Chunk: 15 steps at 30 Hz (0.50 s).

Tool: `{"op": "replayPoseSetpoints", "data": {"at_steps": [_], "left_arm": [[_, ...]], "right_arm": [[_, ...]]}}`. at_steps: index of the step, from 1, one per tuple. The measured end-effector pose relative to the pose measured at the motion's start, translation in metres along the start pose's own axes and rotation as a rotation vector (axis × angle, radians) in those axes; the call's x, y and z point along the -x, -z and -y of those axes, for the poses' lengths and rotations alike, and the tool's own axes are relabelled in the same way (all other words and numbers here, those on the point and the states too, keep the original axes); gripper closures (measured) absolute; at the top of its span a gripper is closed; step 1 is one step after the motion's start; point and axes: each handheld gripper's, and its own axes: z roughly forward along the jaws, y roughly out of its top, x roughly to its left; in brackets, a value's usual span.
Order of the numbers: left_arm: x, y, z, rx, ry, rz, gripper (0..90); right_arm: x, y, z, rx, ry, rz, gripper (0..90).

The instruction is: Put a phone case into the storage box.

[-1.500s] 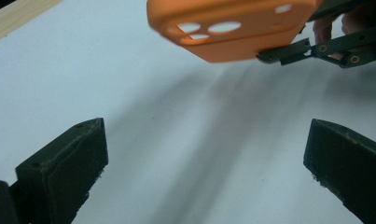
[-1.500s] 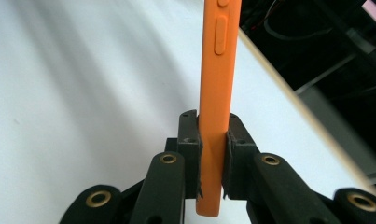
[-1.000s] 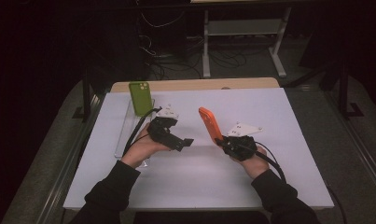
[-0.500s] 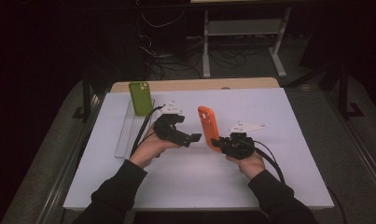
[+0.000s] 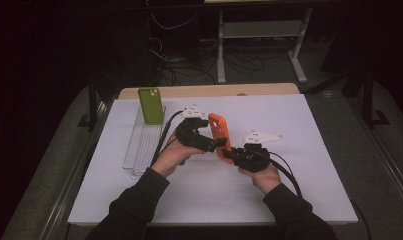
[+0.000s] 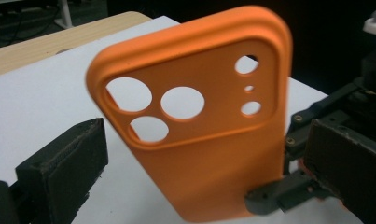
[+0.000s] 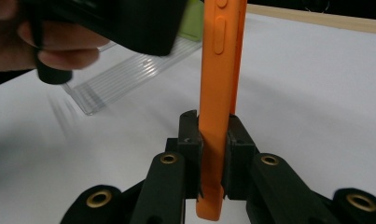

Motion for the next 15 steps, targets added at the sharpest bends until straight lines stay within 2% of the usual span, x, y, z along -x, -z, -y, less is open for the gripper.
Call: {"op": "replayPoseSetpoints", "data": {"at_steps": [1,2,5,10,12,15], "left_arm": [[0.0009,-0.0015,0.0000,0.004,0.009,0.003,0.0],[0.0006,-0.0033,-0.0004,0.015,-0.002,0.011,0.0],[0.0015,-0.0060,-0.0010,0.026,0.000,0.007,0.0],[-0.0019,-0.0058,0.0002,0.041,0.025,0.001,0.0],[-0.0023,-0.0059,0.0009,0.059,0.025,-0.009,5.7],[-0.0034,-0.0048,0.0012,0.065,0.025,0.001,8.4]], "right_arm": [[-0.0008,0.0000,-0.0003,0.004,-0.002,-0.005,78.8],[-0.0013,-0.0003,-0.0007,0.005,0.004,-0.007,78.8],[-0.0041,-0.0015,-0.0010,0.003,-0.002,-0.018,78.8],[-0.0054,-0.0041,0.0000,-0.005,0.015,-0.020,78.8],[-0.0058,-0.0048,0.0005,-0.007,0.017,-0.017,78.8],[-0.0054,-0.0047,0.0006,-0.008,0.018,-0.014,78.9]]}}
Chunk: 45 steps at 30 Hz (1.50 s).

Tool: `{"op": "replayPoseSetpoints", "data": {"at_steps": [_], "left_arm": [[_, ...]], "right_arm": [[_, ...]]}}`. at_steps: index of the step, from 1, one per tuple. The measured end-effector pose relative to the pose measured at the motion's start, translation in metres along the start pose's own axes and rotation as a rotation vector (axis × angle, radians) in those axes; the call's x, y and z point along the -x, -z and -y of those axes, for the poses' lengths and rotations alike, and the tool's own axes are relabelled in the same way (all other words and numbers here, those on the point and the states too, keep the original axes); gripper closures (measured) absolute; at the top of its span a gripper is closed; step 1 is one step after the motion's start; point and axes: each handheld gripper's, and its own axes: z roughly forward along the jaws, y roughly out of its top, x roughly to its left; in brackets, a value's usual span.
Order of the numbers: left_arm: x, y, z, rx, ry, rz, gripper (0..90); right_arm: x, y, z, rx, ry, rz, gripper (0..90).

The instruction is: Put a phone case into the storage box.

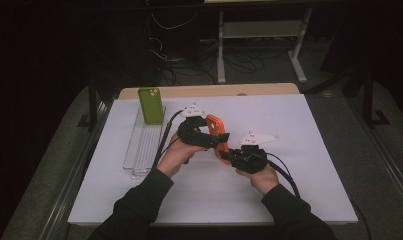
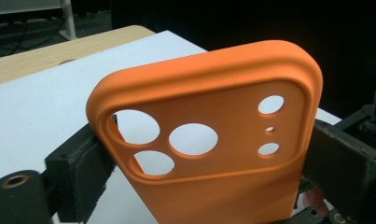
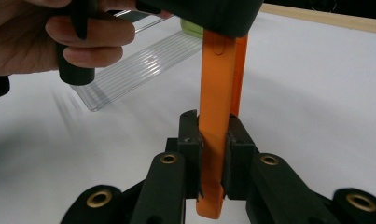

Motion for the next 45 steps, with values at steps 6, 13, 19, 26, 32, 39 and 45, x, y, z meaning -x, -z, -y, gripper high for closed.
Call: {"op": "replayPoseSetpoints", "data": {"at_steps": [6,13,19,26,32,39,45], "left_arm": [[0.003,-0.001,0.000,0.008,0.001,0.004,12.2],[0.007,0.001,-0.001,0.011,-0.043,-0.018,13.6],[0.001,0.008,-0.003,0.016,-0.025,-0.043,13.9],[-0.005,0.023,-0.011,0.011,-0.037,-0.095,13.9],[-0.012,0.037,-0.025,0.014,-0.056,-0.139,13.8],[-0.020,0.053,-0.044,0.019,-0.078,-0.192,13.8],[-0.032,0.071,-0.056,0.028,-0.090,-0.258,13.8]], "right_arm": [[-0.001,-0.001,0.002,-0.008,0.020,0.015,78.8],[-0.001,-0.001,0.002,-0.019,0.042,0.024,72.9],[0.003,0.001,0.001,-0.050,0.038,0.026,38.2],[0.008,0.004,0.004,-0.121,0.046,0.070,12.8],[0.016,0.008,0.011,-0.182,0.054,0.086,0.0],[0.021,0.022,0.021,-0.180,0.087,0.142,0.0],[0.028,0.033,0.031,-0.195,0.071,0.153,0.0]]}}
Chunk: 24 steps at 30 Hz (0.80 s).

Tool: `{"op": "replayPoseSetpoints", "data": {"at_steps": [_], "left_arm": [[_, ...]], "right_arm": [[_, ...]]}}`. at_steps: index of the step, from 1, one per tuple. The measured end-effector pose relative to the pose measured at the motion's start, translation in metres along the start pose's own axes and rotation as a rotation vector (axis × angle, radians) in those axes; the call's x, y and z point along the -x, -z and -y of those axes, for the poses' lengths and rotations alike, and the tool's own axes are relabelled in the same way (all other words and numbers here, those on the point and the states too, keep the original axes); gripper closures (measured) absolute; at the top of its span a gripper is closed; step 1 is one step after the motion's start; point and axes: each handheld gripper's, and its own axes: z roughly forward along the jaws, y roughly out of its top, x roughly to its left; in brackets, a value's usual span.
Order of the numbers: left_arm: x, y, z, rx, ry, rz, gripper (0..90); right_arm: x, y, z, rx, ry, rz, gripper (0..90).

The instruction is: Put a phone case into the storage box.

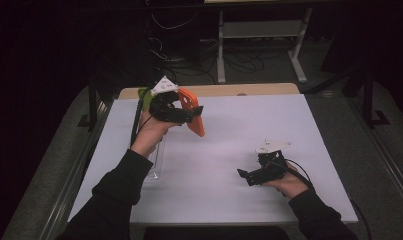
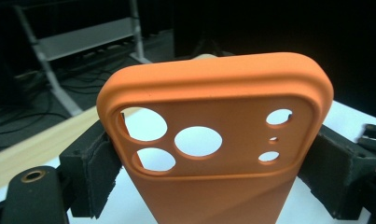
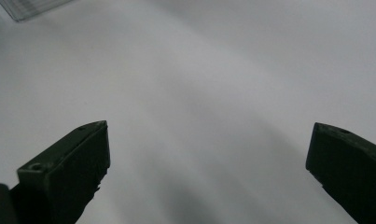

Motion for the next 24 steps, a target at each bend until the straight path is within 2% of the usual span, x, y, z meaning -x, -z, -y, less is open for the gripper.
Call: {"op": "replayPoseSetpoints", "data": {"at_steps": [4,9,15,20,24], "left_arm": [[-0.014,0.009,-0.004,-0.002,0.001,-0.057,13.8],[-0.032,0.019,-0.005,0.005,0.041,-0.135,13.8],[-0.053,0.034,-0.010,-0.017,0.070,-0.248,13.8],[-0.066,0.040,-0.011,-0.041,0.093,-0.335,13.8],[-0.077,0.037,-0.007,-0.072,0.113,-0.398,13.7]], "right_arm": [[0.003,0.003,0.006,-0.010,-0.004,0.013,0.0],[0.006,0.007,0.011,-0.011,-0.011,0.023,0.0],[0.011,0.012,0.014,-0.002,-0.022,0.036,0.0],[0.012,0.013,0.014,0.003,-0.028,0.040,0.0],[0.011,0.013,0.014,-0.001,-0.030,0.038,0.0]]}}
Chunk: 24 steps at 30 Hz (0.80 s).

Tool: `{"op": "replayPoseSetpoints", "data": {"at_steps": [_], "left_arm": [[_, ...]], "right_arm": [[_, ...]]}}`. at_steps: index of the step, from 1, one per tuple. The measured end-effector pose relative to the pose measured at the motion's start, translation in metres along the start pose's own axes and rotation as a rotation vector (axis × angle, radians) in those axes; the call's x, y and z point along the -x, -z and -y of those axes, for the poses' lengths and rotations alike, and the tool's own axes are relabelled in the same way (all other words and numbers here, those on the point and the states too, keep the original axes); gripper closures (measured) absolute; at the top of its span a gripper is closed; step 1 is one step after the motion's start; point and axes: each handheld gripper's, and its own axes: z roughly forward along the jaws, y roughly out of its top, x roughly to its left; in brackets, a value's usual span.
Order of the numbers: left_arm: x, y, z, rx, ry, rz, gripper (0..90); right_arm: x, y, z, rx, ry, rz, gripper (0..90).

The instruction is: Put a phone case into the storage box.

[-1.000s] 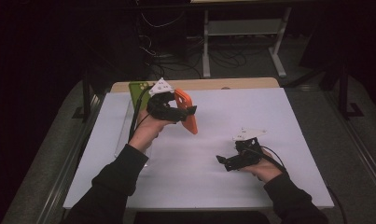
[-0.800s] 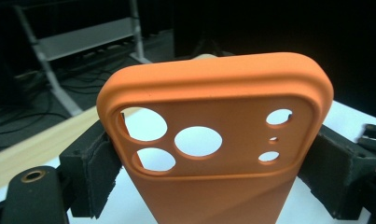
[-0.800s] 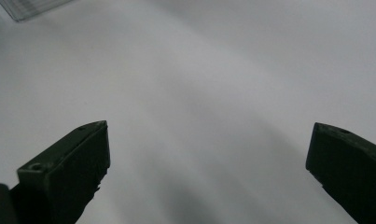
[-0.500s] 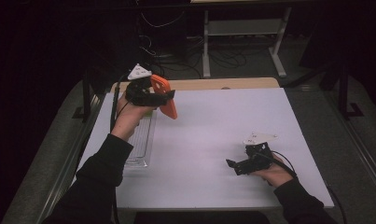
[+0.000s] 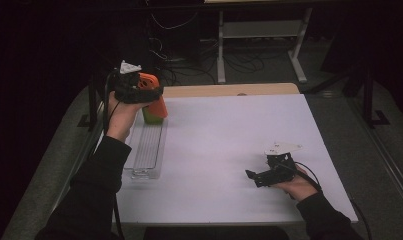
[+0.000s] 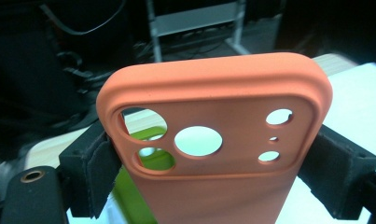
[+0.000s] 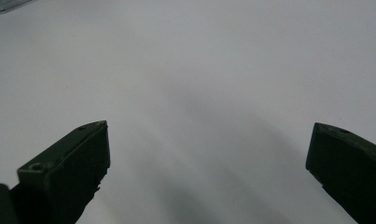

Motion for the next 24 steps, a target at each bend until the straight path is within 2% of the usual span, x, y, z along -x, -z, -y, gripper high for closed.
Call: {"op": "replayPoseSetpoints", "data": {"at_steps": [8,12,13,16,24], "left_arm": [[-0.010,-0.022,0.012,-0.085,0.014,-0.129,13.6],[-0.013,-0.034,0.021,-0.107,0.052,-0.169,13.5],[-0.013,-0.036,0.023,-0.123,0.043,-0.175,13.5],[-0.015,-0.045,0.030,-0.141,0.067,-0.181,13.5],[-0.015,-0.062,0.042,-0.182,0.081,-0.203,13.4]], "right_arm": [[0.000,0.000,0.000,-0.001,0.010,0.000,0.0],[0.000,0.001,-0.001,0.005,0.009,0.003,0.0],[0.000,0.001,-0.001,0.004,0.005,-0.001,0.0],[0.000,0.001,-0.001,0.005,0.008,0.001,0.0],[-0.001,0.000,-0.001,0.005,0.016,-0.001,0.0]]}}
